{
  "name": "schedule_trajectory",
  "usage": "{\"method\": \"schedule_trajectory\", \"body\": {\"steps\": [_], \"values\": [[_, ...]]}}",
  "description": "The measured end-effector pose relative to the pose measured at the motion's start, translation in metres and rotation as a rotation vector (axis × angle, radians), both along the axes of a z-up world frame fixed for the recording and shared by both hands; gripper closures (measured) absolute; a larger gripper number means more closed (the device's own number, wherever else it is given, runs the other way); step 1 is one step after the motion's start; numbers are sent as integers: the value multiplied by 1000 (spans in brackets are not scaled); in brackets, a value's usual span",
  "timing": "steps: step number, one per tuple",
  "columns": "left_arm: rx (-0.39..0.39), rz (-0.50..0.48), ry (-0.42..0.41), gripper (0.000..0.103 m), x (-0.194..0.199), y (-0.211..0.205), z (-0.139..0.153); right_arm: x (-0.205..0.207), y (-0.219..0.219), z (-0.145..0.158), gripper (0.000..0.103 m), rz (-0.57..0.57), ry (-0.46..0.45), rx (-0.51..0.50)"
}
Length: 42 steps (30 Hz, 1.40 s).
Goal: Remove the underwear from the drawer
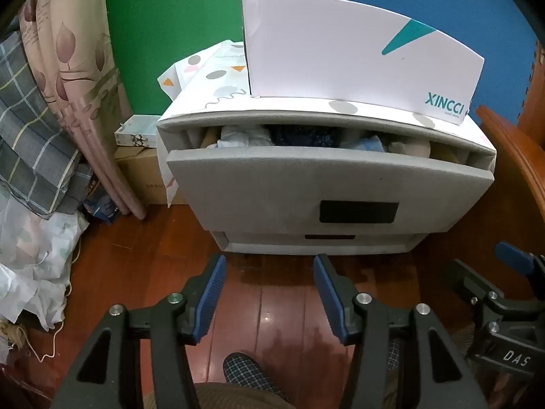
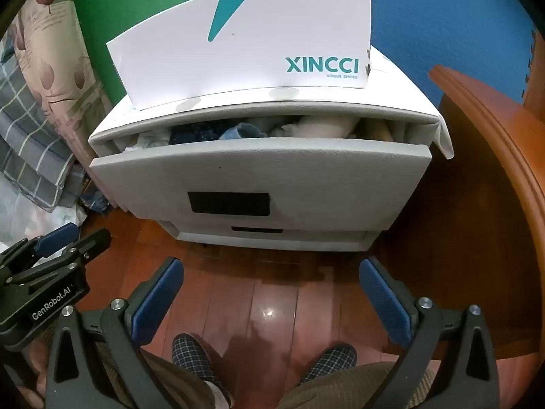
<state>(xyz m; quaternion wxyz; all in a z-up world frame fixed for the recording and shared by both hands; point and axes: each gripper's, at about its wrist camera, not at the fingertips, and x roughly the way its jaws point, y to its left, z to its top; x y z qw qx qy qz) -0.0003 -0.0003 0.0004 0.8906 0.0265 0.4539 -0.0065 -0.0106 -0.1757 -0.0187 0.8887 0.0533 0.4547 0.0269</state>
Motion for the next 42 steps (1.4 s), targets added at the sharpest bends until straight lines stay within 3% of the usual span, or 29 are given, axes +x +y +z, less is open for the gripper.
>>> {"method": "schedule_trajectory", "body": {"steps": [42], "values": [[-3,-5,14,48,1,-2,-4,0,-3,-1,1,-3,-6,-7]]}}
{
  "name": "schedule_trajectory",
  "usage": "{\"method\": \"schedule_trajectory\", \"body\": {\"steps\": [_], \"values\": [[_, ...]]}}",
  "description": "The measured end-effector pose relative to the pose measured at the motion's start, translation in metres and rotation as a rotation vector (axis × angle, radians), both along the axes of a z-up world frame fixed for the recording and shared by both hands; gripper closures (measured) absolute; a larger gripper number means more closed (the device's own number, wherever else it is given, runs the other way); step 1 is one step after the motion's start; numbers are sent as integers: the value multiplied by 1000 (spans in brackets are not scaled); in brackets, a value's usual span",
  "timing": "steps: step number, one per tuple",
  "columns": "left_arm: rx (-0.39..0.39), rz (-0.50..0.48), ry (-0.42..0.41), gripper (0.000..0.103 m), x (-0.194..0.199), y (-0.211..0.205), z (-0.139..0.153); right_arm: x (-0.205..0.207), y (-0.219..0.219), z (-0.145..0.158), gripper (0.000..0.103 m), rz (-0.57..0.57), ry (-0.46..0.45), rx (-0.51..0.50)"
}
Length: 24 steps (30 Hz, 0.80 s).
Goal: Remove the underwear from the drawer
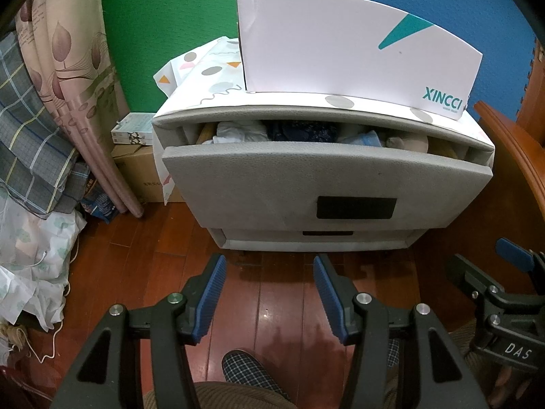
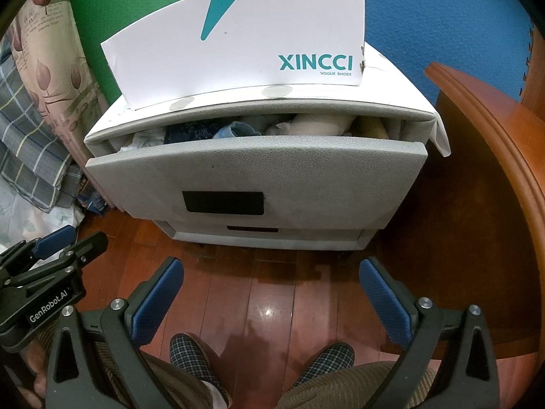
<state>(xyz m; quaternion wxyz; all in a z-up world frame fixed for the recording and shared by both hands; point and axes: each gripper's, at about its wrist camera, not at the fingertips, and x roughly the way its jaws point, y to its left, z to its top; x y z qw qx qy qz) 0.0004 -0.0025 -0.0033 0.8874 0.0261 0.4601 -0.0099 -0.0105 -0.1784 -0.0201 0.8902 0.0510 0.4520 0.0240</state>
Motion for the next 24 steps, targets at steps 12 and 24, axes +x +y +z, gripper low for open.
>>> {"method": "schedule_trajectory", "body": {"steps": [12,24], "values": [[-3,-2,2,48,0,-1,-1,0,0,0,1,0,1,0],[-2,-3,3,48,0,-2,-2,0,-1,0,1,-2,3,9]]}}
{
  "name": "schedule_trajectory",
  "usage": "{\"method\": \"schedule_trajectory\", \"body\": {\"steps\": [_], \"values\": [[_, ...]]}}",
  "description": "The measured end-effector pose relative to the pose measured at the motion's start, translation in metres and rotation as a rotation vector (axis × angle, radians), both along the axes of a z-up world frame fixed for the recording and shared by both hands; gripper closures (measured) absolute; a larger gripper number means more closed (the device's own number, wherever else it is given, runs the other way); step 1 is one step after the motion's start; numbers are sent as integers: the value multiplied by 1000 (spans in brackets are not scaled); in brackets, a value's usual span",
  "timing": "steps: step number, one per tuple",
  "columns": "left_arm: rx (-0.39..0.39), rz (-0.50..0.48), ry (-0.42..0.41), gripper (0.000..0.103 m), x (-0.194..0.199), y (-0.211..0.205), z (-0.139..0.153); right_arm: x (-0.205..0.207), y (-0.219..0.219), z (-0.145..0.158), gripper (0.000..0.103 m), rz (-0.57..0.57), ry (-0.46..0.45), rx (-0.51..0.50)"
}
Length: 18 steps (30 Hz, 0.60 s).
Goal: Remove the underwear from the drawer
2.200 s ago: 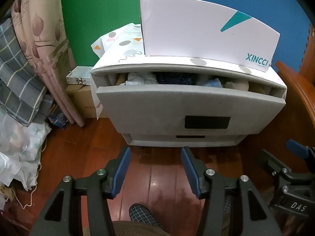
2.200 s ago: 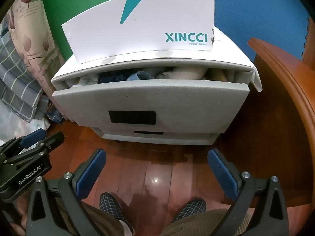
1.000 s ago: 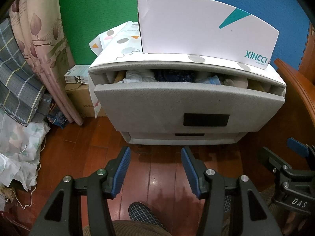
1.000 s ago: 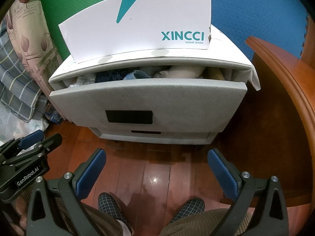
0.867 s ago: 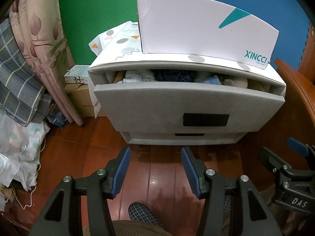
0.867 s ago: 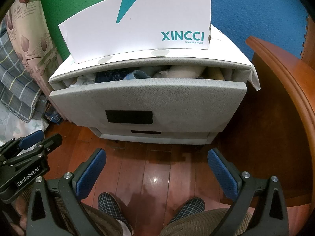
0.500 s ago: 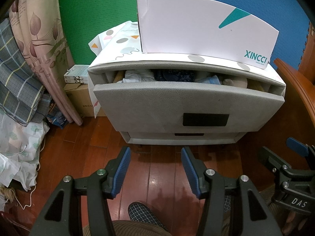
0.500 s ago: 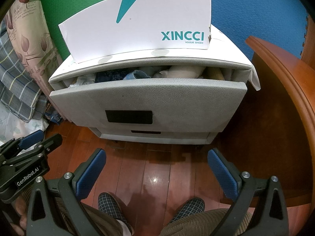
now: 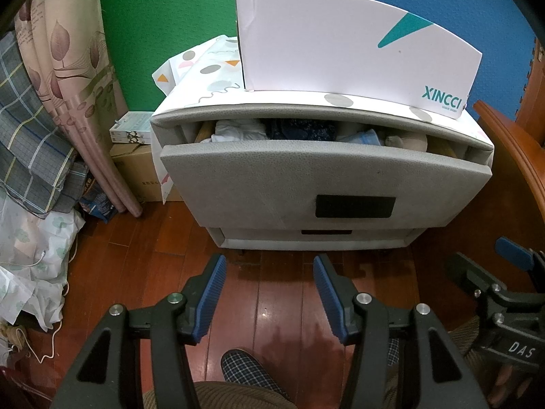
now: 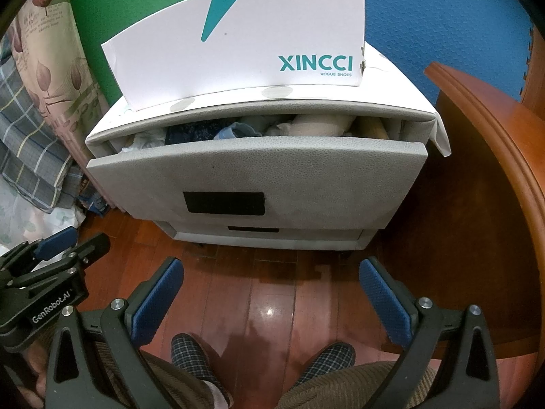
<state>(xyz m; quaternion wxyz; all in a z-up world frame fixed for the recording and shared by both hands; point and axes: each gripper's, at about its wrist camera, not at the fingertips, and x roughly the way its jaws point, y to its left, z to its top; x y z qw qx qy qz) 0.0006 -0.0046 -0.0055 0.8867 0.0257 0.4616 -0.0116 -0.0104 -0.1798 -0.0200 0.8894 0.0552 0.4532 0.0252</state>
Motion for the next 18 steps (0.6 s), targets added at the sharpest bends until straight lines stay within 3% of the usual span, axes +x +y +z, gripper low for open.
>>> {"method": "schedule_trajectory", "body": {"steps": [18], "values": [[2,-7,4,48,0,-1,-1,18,-18,19,1,40,22,-25]]}}
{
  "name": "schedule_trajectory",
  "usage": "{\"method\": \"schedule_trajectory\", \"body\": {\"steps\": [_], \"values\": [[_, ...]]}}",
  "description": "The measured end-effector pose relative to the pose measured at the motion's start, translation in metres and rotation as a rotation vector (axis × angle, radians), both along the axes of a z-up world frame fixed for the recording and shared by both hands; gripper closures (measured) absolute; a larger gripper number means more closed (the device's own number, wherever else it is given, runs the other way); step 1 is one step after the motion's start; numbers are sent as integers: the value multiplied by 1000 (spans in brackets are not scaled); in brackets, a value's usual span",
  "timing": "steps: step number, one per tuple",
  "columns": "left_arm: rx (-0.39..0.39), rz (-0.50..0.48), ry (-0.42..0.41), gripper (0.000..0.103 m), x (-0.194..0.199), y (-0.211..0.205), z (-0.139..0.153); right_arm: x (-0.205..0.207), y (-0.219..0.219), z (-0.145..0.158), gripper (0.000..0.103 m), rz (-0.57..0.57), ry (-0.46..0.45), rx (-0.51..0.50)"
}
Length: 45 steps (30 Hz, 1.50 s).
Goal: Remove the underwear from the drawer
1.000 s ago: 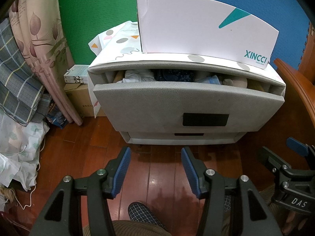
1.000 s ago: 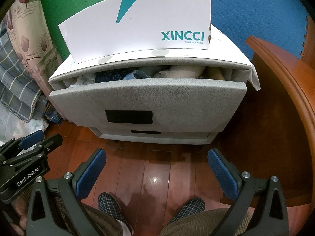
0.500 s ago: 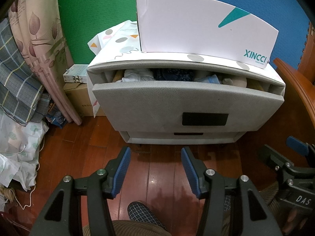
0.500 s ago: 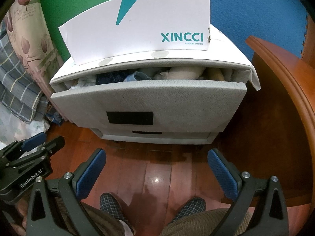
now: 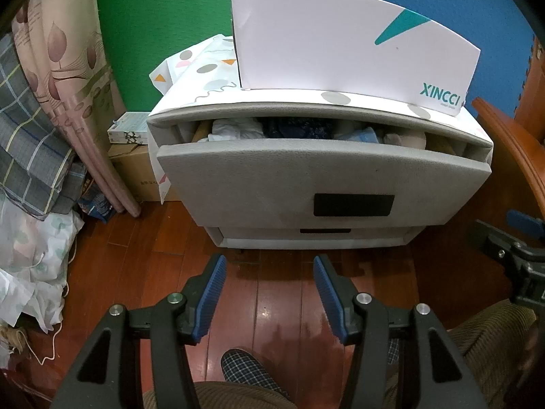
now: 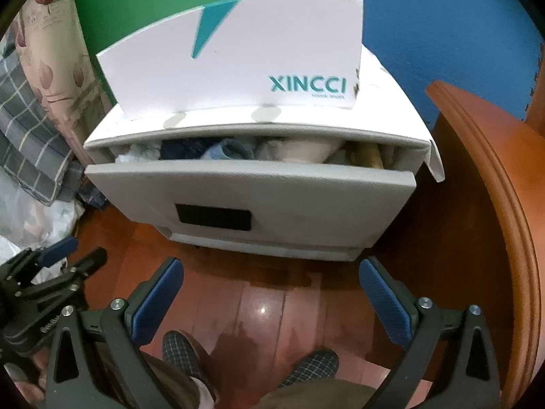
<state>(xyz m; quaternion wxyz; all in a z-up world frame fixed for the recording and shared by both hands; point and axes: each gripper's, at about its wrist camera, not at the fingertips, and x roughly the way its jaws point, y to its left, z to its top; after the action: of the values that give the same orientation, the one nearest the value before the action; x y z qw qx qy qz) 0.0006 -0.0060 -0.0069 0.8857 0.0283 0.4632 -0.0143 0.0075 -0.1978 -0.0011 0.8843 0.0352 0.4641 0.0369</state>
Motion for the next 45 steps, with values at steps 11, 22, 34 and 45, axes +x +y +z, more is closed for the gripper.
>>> {"method": "schedule_trajectory", "body": {"steps": [11,22,34,45], "values": [[0,10,5,48,2,3,0,2,-10,-12,1,-16,37,74],[-50,57,28,48,21,17,8,3,-24,-18,1,-37,62,172],[-417,197,67,44,88,74,22,4,-31,-21,1,-45,71,213],[-457,256,151,26,136,91,-6,6,-36,-24,1,-54,84,243]]}}
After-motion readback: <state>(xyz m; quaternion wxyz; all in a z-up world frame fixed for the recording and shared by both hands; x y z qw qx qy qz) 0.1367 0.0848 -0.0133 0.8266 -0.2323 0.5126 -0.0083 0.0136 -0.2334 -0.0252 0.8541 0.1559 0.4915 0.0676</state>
